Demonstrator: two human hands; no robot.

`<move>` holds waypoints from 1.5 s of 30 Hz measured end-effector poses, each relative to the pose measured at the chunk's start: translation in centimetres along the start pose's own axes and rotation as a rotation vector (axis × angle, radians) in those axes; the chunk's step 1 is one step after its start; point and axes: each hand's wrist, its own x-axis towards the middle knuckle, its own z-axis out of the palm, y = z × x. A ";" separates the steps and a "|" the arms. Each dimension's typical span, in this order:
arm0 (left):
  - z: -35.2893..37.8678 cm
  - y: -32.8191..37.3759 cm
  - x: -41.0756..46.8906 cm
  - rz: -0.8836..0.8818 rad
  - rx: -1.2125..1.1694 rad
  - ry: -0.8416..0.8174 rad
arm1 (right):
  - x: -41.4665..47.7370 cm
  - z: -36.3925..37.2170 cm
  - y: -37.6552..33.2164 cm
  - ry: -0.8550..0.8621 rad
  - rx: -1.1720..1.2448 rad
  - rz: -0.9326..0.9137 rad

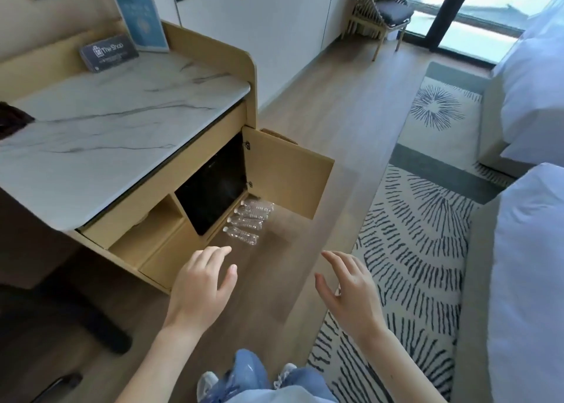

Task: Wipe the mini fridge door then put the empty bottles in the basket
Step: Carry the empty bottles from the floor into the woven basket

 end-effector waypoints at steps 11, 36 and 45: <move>1.9 0.7 5.7 -0.190 0.057 0.044 | 11.7 2.1 3.8 -0.096 0.059 -0.181; 9.2 -2.5 29.4 -0.670 0.070 0.191 | 47.3 14.6 6.6 -0.505 0.151 -0.569; 15.0 3.1 32.8 -0.965 0.054 0.258 | 52.8 18.0 10.0 -0.670 0.183 -0.782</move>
